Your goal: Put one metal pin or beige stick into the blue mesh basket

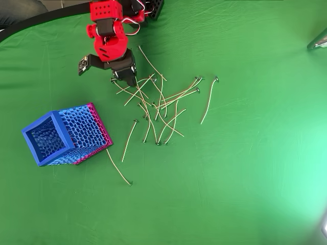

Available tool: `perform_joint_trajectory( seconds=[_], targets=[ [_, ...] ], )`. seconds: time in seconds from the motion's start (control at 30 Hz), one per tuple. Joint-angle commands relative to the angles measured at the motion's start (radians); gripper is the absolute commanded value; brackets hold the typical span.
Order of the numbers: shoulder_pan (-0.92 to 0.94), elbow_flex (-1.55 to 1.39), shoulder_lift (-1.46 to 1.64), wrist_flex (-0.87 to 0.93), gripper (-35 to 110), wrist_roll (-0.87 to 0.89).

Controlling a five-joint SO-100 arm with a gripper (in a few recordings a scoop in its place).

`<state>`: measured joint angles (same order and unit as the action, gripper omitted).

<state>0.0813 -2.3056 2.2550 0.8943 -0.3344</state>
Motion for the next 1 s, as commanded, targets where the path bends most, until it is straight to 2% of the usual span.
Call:
perform_joint_trajectory(
  seconds=[0.0,0.17,0.4,0.87,0.97],
  targets=[
    [0.017,0.137,-0.084,0.003,1,-0.049],
    [0.026,0.362,-0.279,0.104,4,-0.126],
    [0.014,0.637,-0.529,0.239,1,-0.198],
    [0.026,0.698,-0.736,0.268,1,-0.561],
    [0.034,0.71,-0.769,0.267,8,-0.584]
  ],
)
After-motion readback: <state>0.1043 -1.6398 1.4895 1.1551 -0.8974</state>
